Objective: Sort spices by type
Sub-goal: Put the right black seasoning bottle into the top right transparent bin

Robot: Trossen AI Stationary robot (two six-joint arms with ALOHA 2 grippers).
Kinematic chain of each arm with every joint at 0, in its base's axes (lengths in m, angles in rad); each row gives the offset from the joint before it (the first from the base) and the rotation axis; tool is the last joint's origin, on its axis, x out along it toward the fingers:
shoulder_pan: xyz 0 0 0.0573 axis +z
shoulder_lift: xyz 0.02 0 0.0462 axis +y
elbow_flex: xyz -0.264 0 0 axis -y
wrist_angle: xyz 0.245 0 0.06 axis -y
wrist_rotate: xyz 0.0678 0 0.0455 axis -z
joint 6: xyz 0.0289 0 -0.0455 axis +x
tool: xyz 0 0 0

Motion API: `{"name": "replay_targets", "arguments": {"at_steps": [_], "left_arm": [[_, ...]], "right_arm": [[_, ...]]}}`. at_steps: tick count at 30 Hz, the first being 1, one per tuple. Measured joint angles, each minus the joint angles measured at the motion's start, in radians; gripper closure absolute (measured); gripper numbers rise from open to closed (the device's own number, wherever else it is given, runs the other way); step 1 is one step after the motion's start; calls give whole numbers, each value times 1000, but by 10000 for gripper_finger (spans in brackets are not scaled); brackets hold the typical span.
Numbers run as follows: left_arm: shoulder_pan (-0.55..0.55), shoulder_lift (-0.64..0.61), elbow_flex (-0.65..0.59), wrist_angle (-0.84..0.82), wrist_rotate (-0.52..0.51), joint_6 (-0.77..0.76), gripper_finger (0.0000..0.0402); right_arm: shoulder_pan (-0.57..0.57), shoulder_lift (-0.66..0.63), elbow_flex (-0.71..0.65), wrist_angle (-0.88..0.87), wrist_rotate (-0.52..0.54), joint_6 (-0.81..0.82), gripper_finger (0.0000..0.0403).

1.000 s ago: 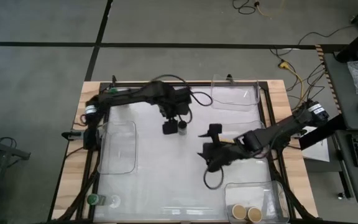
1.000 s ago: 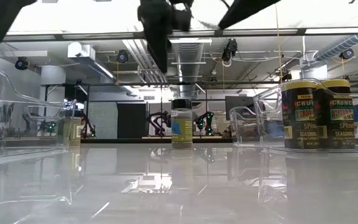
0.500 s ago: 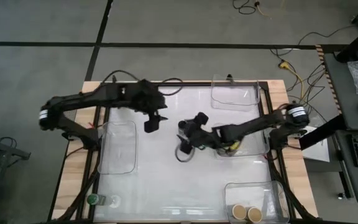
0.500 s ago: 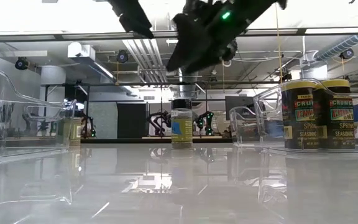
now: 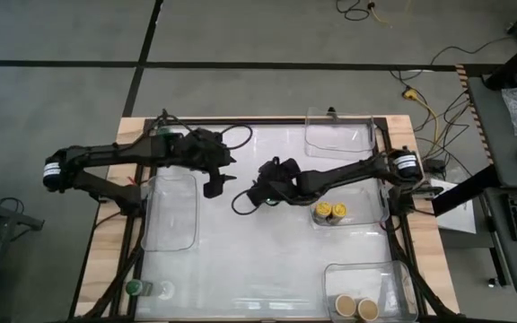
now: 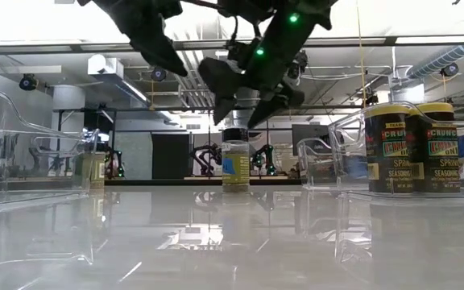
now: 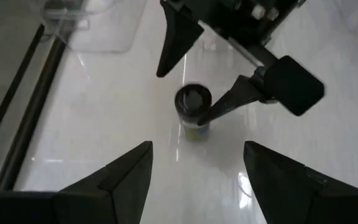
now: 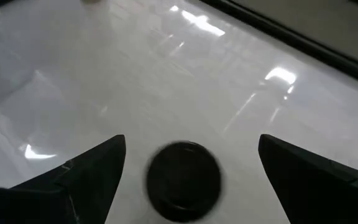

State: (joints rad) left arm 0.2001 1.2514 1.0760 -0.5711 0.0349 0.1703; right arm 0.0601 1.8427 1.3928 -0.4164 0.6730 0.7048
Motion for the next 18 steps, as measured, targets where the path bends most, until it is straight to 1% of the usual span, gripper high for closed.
{"name": "replay_targets", "arguments": {"at_steps": [6, 8, 12, 18], "left_arm": [[0, 10, -11, -15, 1, -56, 166], [-4, 5, -10, -28, 1, -70, 166], [-10, -20, -11, -39, 4, -67, 166], [-16, -57, -13, -33, 5, -49, 166]], "right_arm": [[-2, 52, 60, -13, -73, 37, 44], [-2, 61, 63, -67, -74, 64, 44], [-2, 62, 67, -115, -70, 119, 44], [-4, 61, 66, -110, -70, 158, 44]]}}
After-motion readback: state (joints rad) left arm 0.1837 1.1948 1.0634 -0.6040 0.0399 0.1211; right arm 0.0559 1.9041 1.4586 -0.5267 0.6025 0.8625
